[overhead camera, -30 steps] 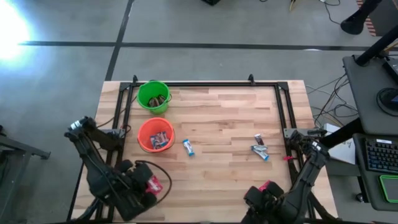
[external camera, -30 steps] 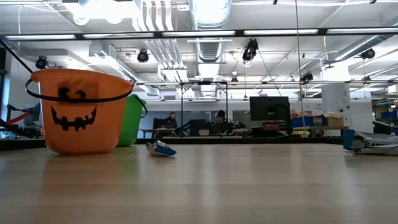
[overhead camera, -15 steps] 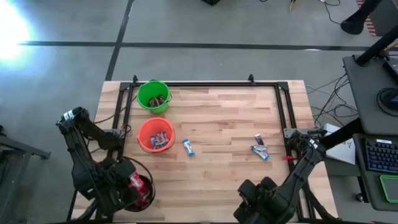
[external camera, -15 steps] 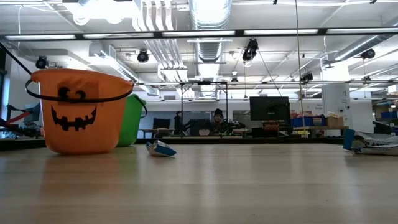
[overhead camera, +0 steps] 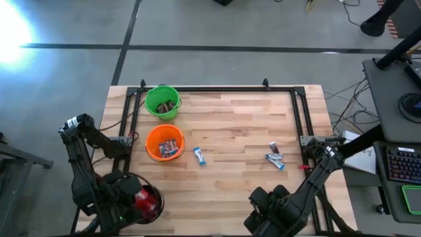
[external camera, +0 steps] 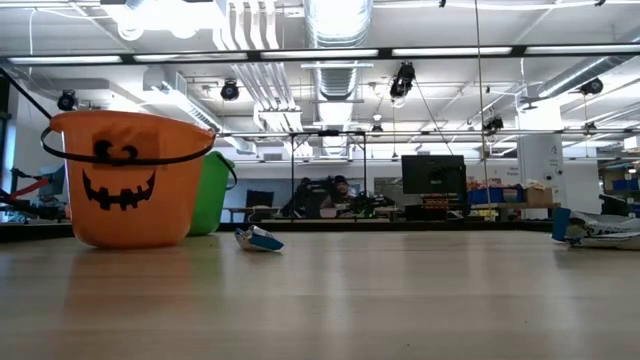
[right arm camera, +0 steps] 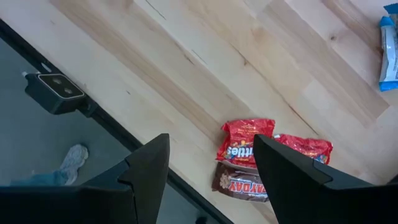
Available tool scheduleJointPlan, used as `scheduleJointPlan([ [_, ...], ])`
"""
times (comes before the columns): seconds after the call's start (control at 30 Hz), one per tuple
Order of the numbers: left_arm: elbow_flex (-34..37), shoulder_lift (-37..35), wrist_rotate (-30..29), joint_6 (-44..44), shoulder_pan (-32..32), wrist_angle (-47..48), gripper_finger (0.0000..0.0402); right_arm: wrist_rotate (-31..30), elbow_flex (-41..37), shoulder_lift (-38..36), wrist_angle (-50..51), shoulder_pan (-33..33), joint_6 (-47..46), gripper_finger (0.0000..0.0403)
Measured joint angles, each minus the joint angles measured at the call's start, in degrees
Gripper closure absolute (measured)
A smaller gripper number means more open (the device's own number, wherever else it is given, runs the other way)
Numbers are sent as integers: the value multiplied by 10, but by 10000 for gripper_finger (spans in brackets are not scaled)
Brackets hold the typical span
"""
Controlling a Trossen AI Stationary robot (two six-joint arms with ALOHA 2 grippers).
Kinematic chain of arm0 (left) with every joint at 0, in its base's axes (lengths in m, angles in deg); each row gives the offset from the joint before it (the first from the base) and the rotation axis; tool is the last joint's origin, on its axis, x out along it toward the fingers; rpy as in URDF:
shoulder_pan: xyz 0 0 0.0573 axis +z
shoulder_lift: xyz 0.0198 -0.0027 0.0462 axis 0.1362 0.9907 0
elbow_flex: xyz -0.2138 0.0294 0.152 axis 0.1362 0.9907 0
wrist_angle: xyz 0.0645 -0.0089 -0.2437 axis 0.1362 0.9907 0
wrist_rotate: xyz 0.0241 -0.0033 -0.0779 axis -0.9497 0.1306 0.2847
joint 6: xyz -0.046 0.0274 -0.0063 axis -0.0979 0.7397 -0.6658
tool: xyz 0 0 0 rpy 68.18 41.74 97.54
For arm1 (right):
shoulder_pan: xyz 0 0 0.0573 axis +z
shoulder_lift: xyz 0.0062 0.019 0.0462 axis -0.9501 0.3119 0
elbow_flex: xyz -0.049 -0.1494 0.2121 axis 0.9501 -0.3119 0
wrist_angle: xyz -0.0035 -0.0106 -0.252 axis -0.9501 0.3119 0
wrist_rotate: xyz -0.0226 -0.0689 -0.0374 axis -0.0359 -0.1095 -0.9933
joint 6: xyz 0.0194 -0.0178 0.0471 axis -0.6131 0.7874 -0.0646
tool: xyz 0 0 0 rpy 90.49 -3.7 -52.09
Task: Organize candy in baskets
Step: Put the red candy into the black bucket, then put the white chocolate into the orange bucket
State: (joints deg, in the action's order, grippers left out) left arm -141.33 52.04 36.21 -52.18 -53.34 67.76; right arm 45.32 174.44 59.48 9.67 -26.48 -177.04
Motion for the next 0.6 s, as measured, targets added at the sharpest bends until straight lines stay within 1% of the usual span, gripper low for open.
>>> scheduleJointPlan([
  [0.13, 0, 1, 5, 27, 0, -34, 334, 0, 0, 0, 0, 0, 0, 179],
  [0.33, -4, 1, 7, 44, 0, -39, 280, 0, 0, 0, 0, 0, 1, 179],
  [0.5, -4, 1, -18, 76, 17, -39, 258, 0, 0, 0, 0, -1, 1, 179],
  [0.6, -4, 1, -44, 110, 33, -39, 256, -10, 0, 0, 0, -3, 36, 179],
])
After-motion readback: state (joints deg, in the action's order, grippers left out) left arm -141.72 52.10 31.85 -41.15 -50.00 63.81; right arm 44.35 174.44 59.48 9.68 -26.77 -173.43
